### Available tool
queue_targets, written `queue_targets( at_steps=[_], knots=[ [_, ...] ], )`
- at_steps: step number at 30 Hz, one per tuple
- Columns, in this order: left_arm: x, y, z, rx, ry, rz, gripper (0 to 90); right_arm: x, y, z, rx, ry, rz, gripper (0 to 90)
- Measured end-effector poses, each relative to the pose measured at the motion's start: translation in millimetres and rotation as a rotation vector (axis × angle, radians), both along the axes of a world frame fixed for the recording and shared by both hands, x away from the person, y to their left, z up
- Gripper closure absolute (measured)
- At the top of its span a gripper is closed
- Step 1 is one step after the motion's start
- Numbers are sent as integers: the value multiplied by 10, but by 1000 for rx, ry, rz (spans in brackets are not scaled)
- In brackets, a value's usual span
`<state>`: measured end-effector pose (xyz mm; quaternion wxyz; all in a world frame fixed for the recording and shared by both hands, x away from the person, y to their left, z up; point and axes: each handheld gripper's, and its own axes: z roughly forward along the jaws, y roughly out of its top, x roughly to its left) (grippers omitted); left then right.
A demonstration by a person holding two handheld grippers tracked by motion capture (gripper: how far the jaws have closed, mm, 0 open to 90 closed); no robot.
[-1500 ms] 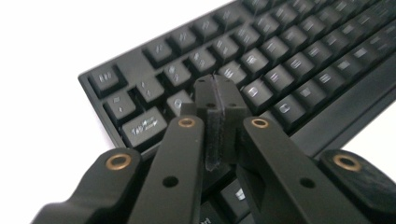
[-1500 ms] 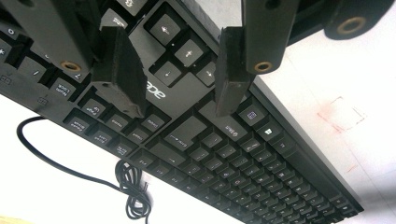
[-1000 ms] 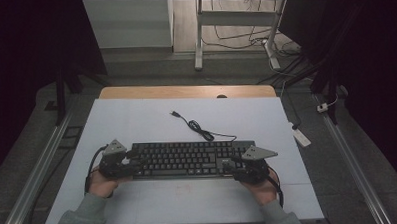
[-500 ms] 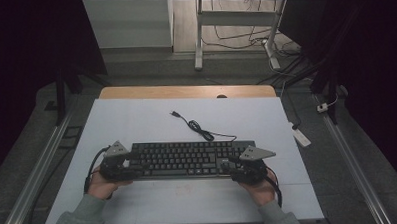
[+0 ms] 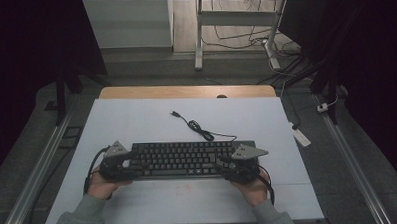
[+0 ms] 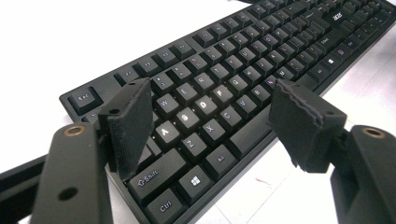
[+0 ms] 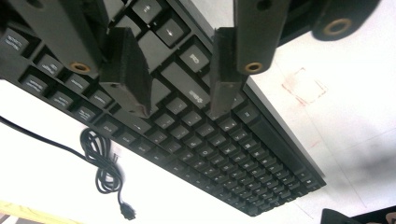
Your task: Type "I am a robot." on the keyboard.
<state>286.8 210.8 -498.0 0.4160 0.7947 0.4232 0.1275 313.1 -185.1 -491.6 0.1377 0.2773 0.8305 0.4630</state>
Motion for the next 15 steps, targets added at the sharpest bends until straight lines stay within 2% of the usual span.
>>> queue_targets(
  at_steps=[4,11,15],
  knots=[
    [-2,-19,-7,14,1,-8,301,17,52,26,12,4,12,705],
    [-6,-22,-11,18,0,-3,298,91,237,25,-1,33,65,884],
    [-8,-33,-14,22,1,-7,296,127,381,11,-17,45,87,894]
  ],
)
